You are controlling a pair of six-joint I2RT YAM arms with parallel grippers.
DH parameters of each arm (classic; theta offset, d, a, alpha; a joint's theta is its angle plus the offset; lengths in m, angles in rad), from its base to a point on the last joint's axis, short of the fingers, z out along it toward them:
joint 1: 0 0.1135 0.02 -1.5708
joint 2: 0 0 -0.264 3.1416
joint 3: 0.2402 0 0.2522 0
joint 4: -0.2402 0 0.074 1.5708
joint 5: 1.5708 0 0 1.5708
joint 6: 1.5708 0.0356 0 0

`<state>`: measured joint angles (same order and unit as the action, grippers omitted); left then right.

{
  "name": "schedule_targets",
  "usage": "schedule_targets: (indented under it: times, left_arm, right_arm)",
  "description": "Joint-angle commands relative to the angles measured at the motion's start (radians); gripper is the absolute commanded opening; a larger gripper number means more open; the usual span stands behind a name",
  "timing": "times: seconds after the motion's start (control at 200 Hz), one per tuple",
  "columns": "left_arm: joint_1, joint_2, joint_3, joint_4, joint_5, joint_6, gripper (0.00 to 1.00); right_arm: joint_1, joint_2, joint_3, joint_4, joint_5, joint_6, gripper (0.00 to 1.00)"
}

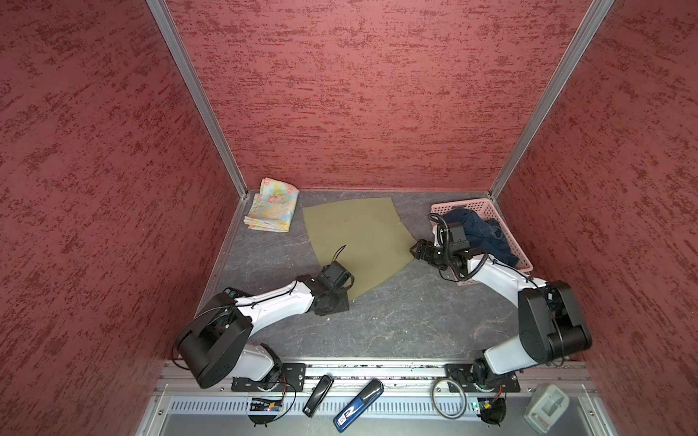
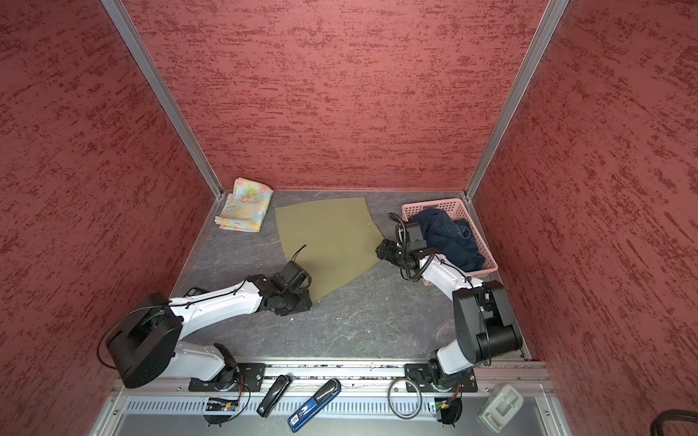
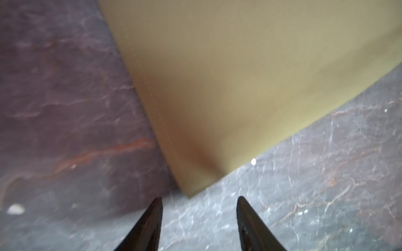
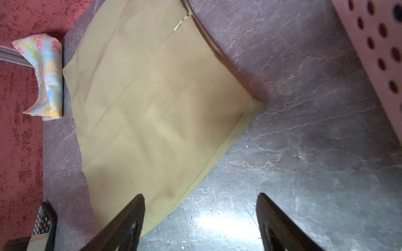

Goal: Fold and stack skirts
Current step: Fold the skirt at the center of the table.

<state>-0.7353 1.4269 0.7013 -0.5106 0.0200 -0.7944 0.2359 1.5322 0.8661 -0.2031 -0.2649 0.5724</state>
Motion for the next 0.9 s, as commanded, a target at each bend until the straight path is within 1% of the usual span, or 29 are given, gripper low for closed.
schedule_targets:
  times: [0.0, 0.05, 0.09, 0.125, 0.145, 0.23, 0.346, 0.451, 0.626, 0.776, 0.897]
  left_arm:
    - [-0.004, 0.054, 0.037, 0.037, -0.017, 0.025, 0.39]
    - [-0.004, 0.069, 0.043, 0.039, -0.02, 0.032, 0.25]
    - [-0.003, 0.074, 0.043, 0.045, -0.019, 0.036, 0.15]
    - [0.002, 0.078, 0.043, 0.049, -0.016, 0.039, 0.04]
    - [0.004, 0.078, 0.043, 0.047, -0.013, 0.043, 0.0]
    - [0.018, 0.066, 0.046, 0.031, -0.008, 0.062, 0.0]
    - [0.033, 0.016, 0.04, -0.004, -0.006, 0.082, 0.0]
    - [0.041, -0.047, 0.006, -0.015, 0.014, 0.088, 0.0]
    - [0.069, -0.165, -0.07, -0.057, 0.039, 0.089, 0.0]
    - [0.131, -0.273, -0.137, -0.074, 0.08, 0.08, 0.0]
    - [0.173, -0.316, -0.155, -0.094, 0.092, 0.086, 0.0]
  right_arm:
    - [0.005, 0.034, 0.008, 0.03, 0.024, 0.015, 0.81]
    - [0.005, 0.045, 0.01, 0.036, 0.025, 0.021, 0.81]
    - [0.005, 0.053, 0.017, 0.036, 0.028, 0.023, 0.81]
    - [0.006, 0.058, 0.024, 0.031, 0.027, 0.021, 0.81]
    - [0.006, 0.06, 0.028, 0.029, 0.028, 0.021, 0.81]
    - [0.006, 0.056, 0.031, 0.023, 0.042, 0.015, 0.81]
    - [0.006, 0.04, 0.021, 0.018, 0.071, -0.004, 0.8]
    - [0.005, 0.006, -0.006, 0.017, 0.113, -0.014, 0.8]
    - [0.027, -0.029, -0.047, 0.011, 0.141, -0.012, 0.79]
    - [0.058, -0.016, -0.081, 0.028, 0.141, 0.013, 0.79]
    - [0.061, 0.004, -0.105, 0.059, 0.129, 0.032, 0.78]
